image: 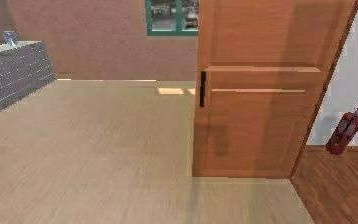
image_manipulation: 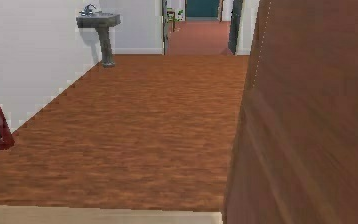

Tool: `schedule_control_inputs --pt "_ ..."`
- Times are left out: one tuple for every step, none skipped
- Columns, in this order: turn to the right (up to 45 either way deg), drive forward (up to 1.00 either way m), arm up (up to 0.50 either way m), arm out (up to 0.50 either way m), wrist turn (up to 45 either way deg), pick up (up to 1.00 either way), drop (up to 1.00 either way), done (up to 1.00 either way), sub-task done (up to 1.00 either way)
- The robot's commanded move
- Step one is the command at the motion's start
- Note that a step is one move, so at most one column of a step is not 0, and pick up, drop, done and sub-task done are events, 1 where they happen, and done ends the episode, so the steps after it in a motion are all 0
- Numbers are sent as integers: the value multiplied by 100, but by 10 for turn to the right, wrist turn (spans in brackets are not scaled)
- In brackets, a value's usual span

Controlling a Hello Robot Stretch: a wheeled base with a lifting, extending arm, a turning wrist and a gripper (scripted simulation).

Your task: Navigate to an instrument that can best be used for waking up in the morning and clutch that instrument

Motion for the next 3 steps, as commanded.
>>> schedule_control_inputs --pt "0 25 0 0 0 0 0 0 0" --pt "-450 0 0 0 0 0 0 0 0" --pt "-270 0 0 0 0 0 0 0 0"
